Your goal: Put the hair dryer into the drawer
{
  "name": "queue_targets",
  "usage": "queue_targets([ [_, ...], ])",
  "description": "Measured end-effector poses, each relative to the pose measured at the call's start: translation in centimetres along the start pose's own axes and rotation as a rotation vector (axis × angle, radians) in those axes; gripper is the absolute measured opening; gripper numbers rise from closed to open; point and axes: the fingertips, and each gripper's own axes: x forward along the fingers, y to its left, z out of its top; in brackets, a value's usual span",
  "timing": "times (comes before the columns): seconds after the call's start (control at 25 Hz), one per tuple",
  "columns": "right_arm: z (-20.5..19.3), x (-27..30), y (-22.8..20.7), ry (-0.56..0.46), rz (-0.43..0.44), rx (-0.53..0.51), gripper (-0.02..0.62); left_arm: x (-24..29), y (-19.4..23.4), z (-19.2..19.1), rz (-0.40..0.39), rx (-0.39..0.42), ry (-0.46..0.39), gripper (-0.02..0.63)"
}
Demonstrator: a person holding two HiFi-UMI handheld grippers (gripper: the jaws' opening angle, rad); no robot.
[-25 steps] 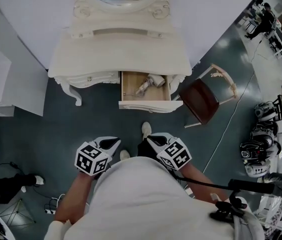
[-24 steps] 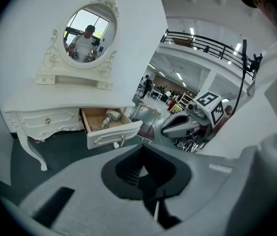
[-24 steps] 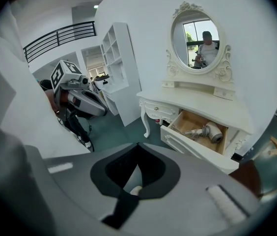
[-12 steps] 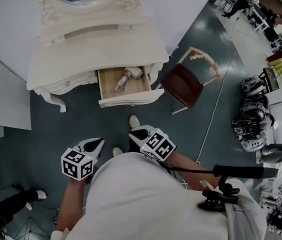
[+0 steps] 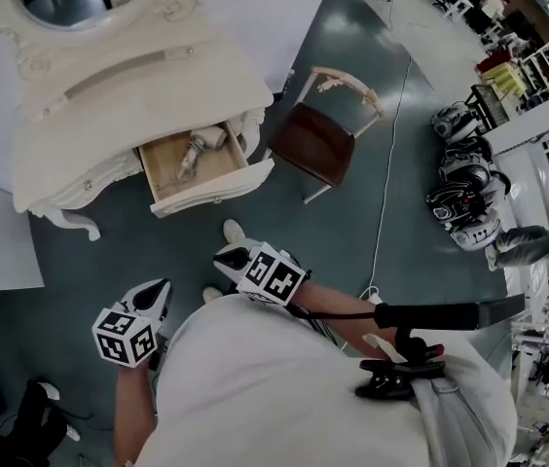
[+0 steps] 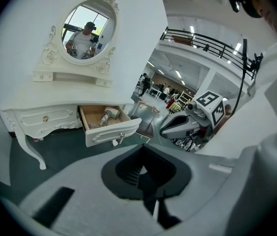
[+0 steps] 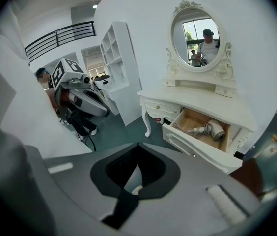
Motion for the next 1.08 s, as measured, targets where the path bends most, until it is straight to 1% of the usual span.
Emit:
queue_targets([
  [0.56, 0.0, 0.3, -0.9, 0.015, -0.006, 0.014, -0.002, 0.9, 0.6, 0.6, -0.019, -0.004, 0.028, 0.003],
  [1.08, 0.4, 0.4, -3.4, 0.007, -0.012, 0.009, -0.002, 2.9, 1.2, 1.7, -0.026, -0.001, 0.050, 0.003],
])
